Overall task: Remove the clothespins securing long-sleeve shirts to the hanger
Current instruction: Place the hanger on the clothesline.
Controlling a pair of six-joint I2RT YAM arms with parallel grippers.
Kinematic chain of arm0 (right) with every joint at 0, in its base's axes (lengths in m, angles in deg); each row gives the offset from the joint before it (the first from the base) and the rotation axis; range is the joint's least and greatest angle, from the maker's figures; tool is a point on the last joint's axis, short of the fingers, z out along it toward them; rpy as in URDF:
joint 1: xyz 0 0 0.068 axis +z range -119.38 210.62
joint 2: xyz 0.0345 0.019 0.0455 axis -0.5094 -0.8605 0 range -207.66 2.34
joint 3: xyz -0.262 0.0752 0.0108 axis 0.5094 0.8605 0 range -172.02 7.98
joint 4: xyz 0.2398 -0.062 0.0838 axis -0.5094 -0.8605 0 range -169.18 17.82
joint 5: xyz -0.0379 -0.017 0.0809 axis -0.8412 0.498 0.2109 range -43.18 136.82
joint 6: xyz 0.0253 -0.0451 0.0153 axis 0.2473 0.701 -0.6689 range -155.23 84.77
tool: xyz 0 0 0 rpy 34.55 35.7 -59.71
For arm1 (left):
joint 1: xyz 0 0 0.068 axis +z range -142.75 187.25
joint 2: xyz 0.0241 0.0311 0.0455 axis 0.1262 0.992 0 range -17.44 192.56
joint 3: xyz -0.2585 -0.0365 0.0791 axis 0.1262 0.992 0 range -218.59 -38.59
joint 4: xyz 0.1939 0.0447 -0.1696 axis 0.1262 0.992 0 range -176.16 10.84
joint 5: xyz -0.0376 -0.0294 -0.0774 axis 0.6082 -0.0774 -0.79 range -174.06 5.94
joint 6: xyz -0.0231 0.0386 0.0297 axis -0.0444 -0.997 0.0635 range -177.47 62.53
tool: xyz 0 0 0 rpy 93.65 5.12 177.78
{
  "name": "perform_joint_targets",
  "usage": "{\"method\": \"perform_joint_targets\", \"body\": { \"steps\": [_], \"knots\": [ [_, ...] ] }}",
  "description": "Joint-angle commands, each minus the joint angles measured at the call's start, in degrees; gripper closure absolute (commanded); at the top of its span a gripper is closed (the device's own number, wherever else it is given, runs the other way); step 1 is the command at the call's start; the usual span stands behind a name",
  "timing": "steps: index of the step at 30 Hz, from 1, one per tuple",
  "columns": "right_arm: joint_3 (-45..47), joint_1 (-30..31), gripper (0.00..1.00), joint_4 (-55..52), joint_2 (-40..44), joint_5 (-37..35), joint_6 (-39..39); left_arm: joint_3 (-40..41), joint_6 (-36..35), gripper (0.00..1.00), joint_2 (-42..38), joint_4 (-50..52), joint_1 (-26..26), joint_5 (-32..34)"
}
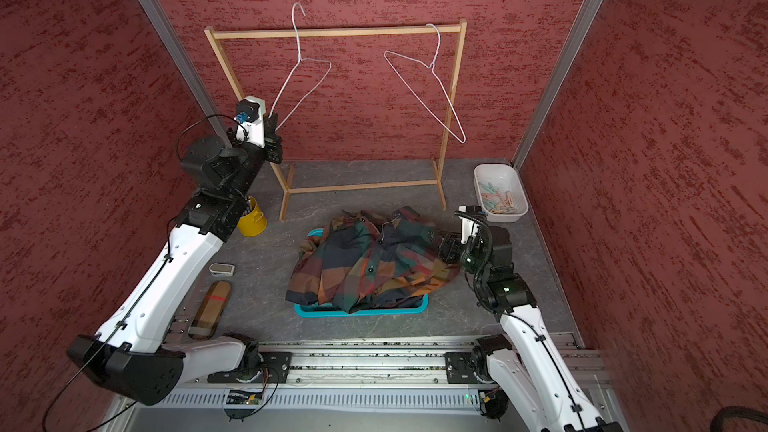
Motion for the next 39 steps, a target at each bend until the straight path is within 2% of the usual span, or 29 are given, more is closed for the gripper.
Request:
{"method": "perform_joint_targets", "body": {
  "steps": [1,6,14,15,18,20,23,28,35,39],
  "knots": [
    [-2.31,-1.38,0.44,-7.69,2.64,-3.2,0.8,-0.91,2.06,1.0,1.01,0.01,1.18,-0.95],
    [-1.38,-3.55,0.37,-11.94,7.25,-3.63,-0.76,-1.12,3.25,1.0,3.19,-0.19,2.22,-2.31],
    [4.79,-5.04,0.35,-9.21,11.57,-1.85,-6.92,0.34,3.4,0.99,4.9,-0.32,2.47,-1.7],
    [5.48,-5.1,0.35,-8.68,11.94,-1.47,-7.76,0.66,3.46,0.96,4.81,-0.33,2.55,-1.62],
    [9.16,-5.12,0.37,-4.81,13.72,0.75,-12.3,1.33,3.78,0.76,4.33,-0.36,2.59,-1.34],
    [11.77,-5.21,0.37,-2.76,15.41,1.53,-15.48,1.94,4.17,0.51,3.66,-0.32,2.8,-1.57],
    [13.64,-5.19,0.37,-2.15,16.42,1.53,-16.37,3.41,5.17,0.25,2.51,-1.63,3.29,-2.19],
    [15.19,-5.21,0.37,-0.07,16.13,1.76,-17.05,5.17,6.18,0.01,0.81,-1.6,4.04,-3.11],
    [19.45,-5.15,0.39,11.46,12.04,5.04,-20.23,9.75,7.44,0.01,-4.14,-1.99,4.31,-3.46],
    [20.71,-5.1,0.45,19.15,7.48,8.33,-21.3,11.72,8.26,0.01,-7.89,-1.43,4.4,-3.12]
  ]
}}
